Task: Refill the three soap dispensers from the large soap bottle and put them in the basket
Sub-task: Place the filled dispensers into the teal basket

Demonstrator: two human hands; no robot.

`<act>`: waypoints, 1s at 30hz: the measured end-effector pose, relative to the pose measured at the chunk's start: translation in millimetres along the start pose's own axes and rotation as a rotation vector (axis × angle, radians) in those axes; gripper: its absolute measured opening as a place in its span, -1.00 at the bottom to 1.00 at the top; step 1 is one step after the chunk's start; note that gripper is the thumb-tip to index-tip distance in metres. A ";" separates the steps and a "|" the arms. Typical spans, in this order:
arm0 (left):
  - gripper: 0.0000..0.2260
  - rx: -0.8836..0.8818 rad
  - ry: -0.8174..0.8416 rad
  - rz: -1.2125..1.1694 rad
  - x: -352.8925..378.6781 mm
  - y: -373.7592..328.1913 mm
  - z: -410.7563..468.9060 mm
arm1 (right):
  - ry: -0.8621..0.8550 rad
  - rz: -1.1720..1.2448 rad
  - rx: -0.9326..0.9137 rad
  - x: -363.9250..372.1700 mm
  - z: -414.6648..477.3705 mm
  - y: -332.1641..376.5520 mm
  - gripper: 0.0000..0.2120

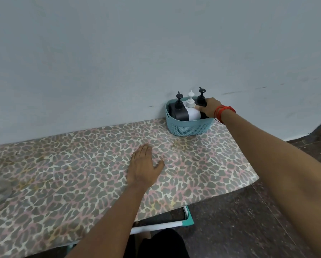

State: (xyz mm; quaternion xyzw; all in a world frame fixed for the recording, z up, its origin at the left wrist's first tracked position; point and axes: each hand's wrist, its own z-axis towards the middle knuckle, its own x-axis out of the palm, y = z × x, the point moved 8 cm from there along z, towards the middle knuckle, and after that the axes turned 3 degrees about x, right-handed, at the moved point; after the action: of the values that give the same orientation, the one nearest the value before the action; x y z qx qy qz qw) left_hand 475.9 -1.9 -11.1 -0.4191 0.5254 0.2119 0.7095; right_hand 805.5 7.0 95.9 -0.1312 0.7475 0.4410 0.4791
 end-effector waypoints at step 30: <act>-0.25 0.141 -0.068 -0.453 -70.4 -81.7 125.1 | -0.088 -0.504 0.031 -9.7 -4.3 -9.4 -0.30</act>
State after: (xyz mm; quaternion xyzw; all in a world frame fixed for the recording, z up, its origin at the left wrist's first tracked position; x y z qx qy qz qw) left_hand 582.3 64.5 96.4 -0.4684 0.4074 0.0242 0.7836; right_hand 813.7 -3.9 99.6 -0.2870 0.6763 0.3016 0.6077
